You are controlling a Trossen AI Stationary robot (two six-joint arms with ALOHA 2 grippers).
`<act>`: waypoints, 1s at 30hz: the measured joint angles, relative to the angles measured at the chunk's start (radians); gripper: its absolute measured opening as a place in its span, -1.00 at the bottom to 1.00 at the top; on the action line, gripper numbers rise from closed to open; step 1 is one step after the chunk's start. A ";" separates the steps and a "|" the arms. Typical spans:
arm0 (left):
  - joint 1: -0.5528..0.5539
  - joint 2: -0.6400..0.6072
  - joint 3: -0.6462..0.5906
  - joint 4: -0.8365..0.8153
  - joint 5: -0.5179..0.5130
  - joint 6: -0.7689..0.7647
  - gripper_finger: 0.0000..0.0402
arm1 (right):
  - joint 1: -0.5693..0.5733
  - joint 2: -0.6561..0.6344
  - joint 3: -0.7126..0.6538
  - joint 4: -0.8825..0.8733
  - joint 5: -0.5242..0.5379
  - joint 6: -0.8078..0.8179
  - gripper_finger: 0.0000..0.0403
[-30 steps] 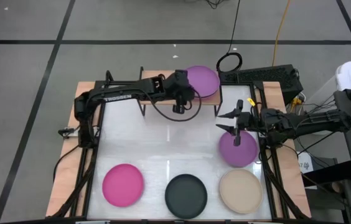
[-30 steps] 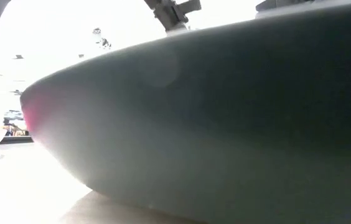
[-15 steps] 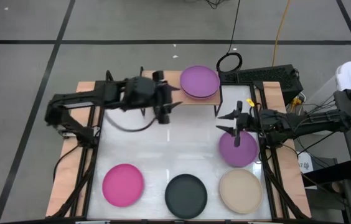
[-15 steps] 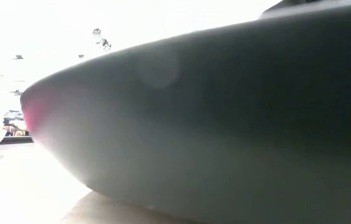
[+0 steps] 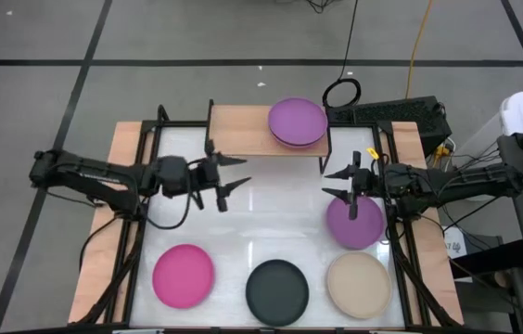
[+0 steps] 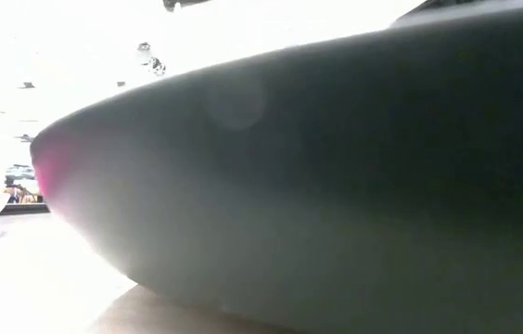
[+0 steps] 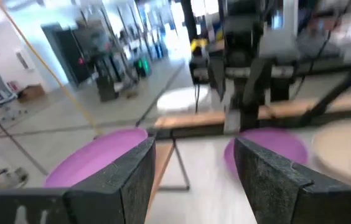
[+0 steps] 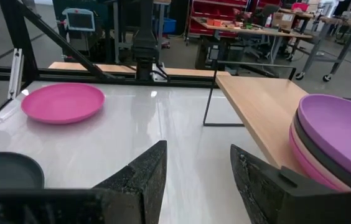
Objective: Place and stack plates onto a shelf
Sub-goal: Stack the purple plate on top of the purple plate on the shelf
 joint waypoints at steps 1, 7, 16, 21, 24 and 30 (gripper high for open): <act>-0.004 -0.016 -0.049 0.064 0.001 -0.012 0.11 | 0.000 0.000 0.000 0.000 0.000 0.000 -0.22; -0.015 -0.032 -0.212 0.306 0.001 -0.043 0.11 | 0.000 0.010 -0.037 0.076 0.006 0.018 -0.22; -0.017 -0.032 -0.222 0.341 0.001 -0.035 0.11 | -0.014 0.101 0.053 -0.063 0.005 0.043 -0.22; -0.017 -0.032 -0.222 0.331 0.001 -0.043 0.11 | -0.014 0.145 0.113 -0.207 -0.002 0.084 -0.22; -0.017 -0.032 -0.222 0.320 0.002 -0.059 0.11 | -0.015 0.161 0.119 -0.284 -0.047 0.125 -0.22; -0.017 -0.032 -0.222 0.312 0.002 -0.064 0.11 | -0.017 0.189 0.119 -0.452 -0.154 0.220 -0.22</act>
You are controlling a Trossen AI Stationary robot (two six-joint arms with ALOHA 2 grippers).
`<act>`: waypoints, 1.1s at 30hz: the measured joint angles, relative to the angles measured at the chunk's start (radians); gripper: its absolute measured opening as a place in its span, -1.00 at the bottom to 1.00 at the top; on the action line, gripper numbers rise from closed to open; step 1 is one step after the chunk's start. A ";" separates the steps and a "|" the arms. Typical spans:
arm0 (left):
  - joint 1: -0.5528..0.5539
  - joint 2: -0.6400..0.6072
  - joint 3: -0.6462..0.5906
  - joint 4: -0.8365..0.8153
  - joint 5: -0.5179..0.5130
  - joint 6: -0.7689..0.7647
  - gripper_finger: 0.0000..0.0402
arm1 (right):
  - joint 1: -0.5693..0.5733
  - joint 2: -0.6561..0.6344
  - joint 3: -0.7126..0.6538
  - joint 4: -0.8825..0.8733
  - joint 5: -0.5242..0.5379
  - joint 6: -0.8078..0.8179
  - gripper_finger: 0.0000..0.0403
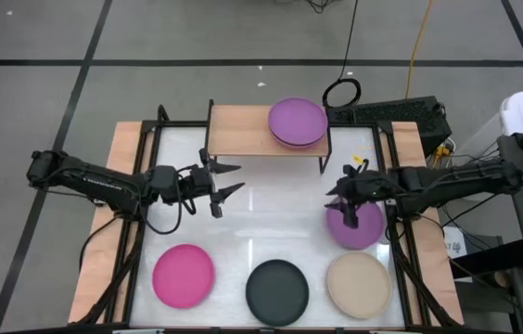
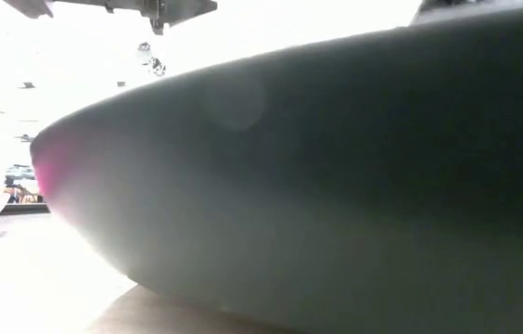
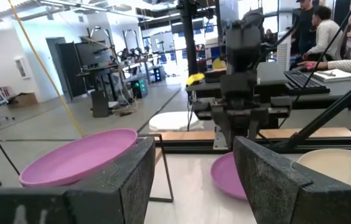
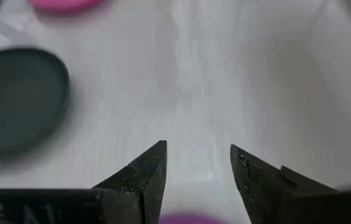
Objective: Place and stack plates onto a shelf
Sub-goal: Stack the purple plate on top of the purple plate on the shelf
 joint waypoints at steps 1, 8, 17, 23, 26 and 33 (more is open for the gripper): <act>0.000 0.000 0.000 0.000 0.000 -0.001 0.11 | -0.002 0.008 0.000 -0.028 -0.007 0.025 -0.22; 0.000 0.000 0.000 0.000 0.000 -0.025 0.11 | -0.001 0.104 0.000 -0.044 -0.086 0.161 -0.22; 0.000 0.000 0.000 -0.008 0.000 -0.050 0.11 | 0.011 0.285 -0.026 -0.042 -0.083 0.328 -0.22; 0.000 0.000 0.000 -0.016 0.000 -0.051 0.11 | 0.017 0.369 -0.027 -0.040 -0.082 0.481 -0.22; 0.000 0.000 0.000 -0.017 0.000 -0.052 0.11 | 0.021 0.403 -0.027 -0.037 -0.081 0.514 -0.22; 0.000 0.000 0.000 -0.023 0.000 -0.056 0.11 | 0.040 0.481 -0.027 -0.038 -0.068 0.551 -0.22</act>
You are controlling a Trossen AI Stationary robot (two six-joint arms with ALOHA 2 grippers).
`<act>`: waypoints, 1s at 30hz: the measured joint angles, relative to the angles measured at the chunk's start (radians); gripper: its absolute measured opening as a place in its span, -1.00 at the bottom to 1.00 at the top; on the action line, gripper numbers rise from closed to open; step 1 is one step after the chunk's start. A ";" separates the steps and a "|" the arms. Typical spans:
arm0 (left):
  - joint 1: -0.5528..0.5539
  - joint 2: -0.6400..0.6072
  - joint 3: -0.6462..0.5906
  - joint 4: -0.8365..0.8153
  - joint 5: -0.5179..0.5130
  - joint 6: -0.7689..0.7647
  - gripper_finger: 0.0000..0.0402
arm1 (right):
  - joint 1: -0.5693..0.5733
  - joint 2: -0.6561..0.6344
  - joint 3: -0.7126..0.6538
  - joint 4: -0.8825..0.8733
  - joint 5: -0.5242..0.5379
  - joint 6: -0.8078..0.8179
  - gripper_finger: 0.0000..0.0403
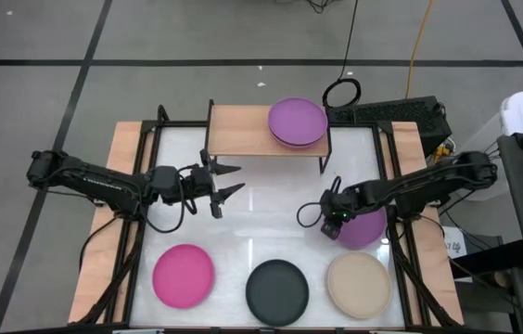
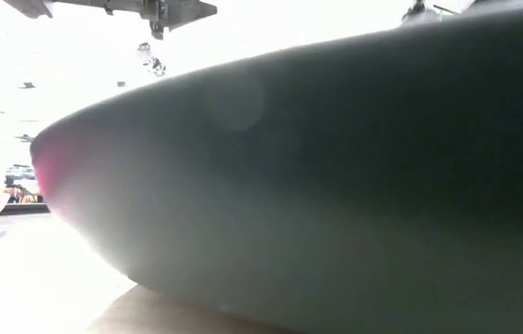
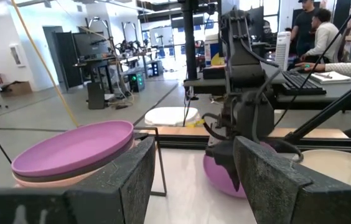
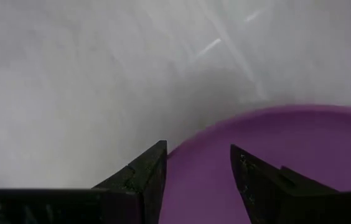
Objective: Place and stack plates onto a shelf
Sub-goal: Stack the purple plate on top of the purple plate on the shelf
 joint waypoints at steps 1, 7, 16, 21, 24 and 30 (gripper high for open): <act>0.000 0.000 0.000 0.000 0.000 -0.003 0.11 | 0.003 0.009 0.000 -0.002 0.012 0.002 -0.22; 0.000 0.000 0.000 -0.001 0.000 -0.014 0.11 | 0.006 0.036 0.000 -0.004 0.010 -0.004 -0.22; 0.000 0.000 0.000 -0.005 0.000 -0.014 0.11 | 0.009 0.036 0.000 -0.003 -0.014 -0.005 -0.30; 0.000 0.000 0.000 -0.006 0.000 -0.018 0.11 | 0.009 0.035 0.000 -0.003 -0.015 -0.013 -0.56; 0.000 0.000 0.000 -0.006 0.000 -0.023 0.11 | 0.009 0.032 0.002 -0.003 -0.024 -0.017 -0.82; 0.000 0.000 0.000 -0.007 0.000 -0.034 0.11 | 0.009 -0.012 0.001 -0.009 -0.055 -0.031 -0.93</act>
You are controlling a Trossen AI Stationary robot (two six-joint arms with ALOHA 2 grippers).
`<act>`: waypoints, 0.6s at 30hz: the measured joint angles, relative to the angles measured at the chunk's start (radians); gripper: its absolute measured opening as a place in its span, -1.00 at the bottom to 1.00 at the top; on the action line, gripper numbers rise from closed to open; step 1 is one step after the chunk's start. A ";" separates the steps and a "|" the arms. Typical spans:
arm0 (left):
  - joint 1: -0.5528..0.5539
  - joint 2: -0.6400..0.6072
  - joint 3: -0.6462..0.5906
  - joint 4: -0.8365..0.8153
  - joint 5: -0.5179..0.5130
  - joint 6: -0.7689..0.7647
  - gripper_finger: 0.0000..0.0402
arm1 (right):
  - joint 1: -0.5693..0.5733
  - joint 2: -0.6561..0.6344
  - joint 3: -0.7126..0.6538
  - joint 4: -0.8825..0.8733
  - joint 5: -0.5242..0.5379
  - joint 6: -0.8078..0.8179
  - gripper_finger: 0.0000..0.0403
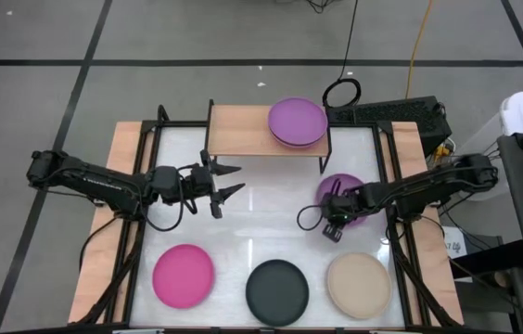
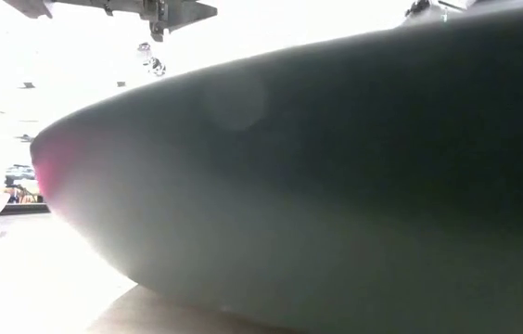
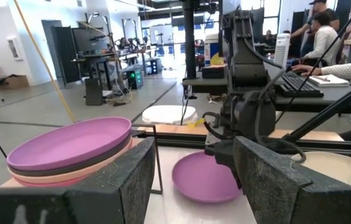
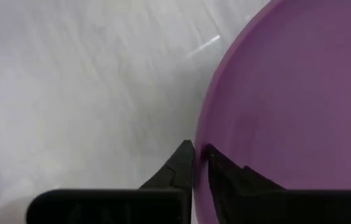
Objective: Place and stack plates onto a shelf
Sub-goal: Stack the purple plate on top of the purple plate on the shelf
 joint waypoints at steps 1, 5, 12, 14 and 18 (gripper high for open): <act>0.000 0.000 0.000 0.000 0.000 -0.001 0.11 | 0.000 -0.017 0.000 -0.001 -0.007 0.000 -0.94; 0.000 0.000 0.000 0.000 0.000 -0.003 0.11 | 0.002 -0.109 0.000 0.017 -0.043 -0.009 -0.98; 0.000 0.000 0.000 0.000 0.000 -0.003 0.11 | 0.003 -0.319 0.013 0.151 -0.162 -0.033 -1.00; 0.000 0.000 0.000 0.000 0.000 -0.003 0.11 | 0.003 -0.375 0.029 0.201 -0.202 -0.043 -1.00; 0.000 0.000 0.000 0.000 0.000 -0.003 0.11 | 0.003 -0.463 0.082 0.326 -0.234 -0.106 -1.00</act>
